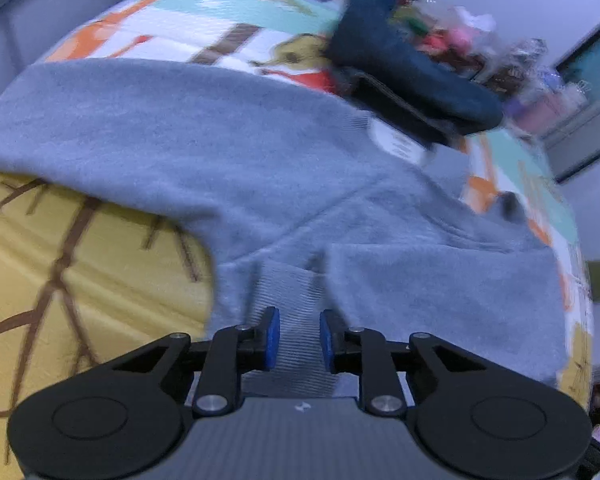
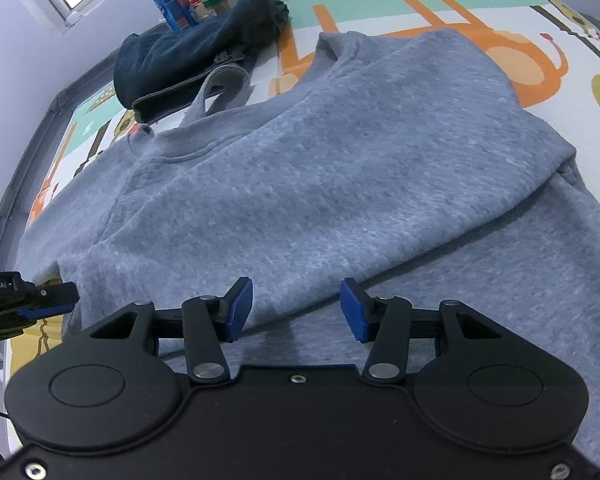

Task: Fold clothes
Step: 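Fold the held sleeve across the sweatshirt body with the left gripper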

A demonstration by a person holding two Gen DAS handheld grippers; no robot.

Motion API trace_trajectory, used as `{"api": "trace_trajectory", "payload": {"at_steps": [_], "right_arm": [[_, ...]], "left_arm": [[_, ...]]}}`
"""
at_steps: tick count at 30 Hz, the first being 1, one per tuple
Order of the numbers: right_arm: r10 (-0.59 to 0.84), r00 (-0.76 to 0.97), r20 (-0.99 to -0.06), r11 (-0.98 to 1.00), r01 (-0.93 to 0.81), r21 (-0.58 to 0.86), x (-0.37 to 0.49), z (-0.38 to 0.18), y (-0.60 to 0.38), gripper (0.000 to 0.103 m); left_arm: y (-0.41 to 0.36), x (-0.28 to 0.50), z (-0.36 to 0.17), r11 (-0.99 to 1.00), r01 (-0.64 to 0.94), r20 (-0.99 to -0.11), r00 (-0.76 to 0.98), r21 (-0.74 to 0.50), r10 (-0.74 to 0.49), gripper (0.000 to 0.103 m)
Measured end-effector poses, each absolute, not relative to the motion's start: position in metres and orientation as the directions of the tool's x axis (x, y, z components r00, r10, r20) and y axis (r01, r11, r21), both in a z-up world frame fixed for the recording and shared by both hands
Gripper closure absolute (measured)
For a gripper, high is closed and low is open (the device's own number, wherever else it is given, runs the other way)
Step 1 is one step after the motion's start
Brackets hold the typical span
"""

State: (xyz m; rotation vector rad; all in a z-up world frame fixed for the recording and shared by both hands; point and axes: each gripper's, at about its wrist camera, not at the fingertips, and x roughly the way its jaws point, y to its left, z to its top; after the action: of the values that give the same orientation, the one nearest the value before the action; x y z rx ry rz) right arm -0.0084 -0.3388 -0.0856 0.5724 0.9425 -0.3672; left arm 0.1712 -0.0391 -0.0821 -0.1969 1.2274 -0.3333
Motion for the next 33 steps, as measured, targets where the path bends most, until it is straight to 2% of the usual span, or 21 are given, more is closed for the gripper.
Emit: {"api": "trace_trajectory", "payload": {"at_steps": [6,19,26,29,33], "right_arm": [[-0.052,0.539,-0.841,0.785,0.542,0.299,-0.012,-0.086,-0.342,0.056],[-0.044,0.524,-0.85,0.788,0.541,0.293,-0.01,-0.083,-0.34,0.056],[-0.058,0.515,-0.855,0.778,0.561,0.285,-0.013,-0.083,-0.346,0.056],[-0.058,0.51,-0.858,0.775,0.565,0.283,-0.015,-0.082,-0.348,0.056],[-0.062,0.509,-0.859,0.776,0.565,0.279,-0.018,-0.081,-0.35,0.056]], "left_arm": [[-0.023,0.178,-0.081,0.944,0.094,-0.896,0.298,-0.316,-0.33,0.077],[-0.017,0.179,-0.096,0.889,0.029,-0.868,0.206,-0.457,-0.453,0.074],[-0.023,0.176,-0.09,0.874,0.072,-0.851,0.204,-0.48,-0.484,0.074],[-0.021,0.175,-0.103,0.882,0.036,-0.867,0.169,-0.47,-0.469,0.074],[-0.01,0.172,-0.115,0.851,-0.028,-0.844,0.144,-0.525,-0.516,0.074]]}}
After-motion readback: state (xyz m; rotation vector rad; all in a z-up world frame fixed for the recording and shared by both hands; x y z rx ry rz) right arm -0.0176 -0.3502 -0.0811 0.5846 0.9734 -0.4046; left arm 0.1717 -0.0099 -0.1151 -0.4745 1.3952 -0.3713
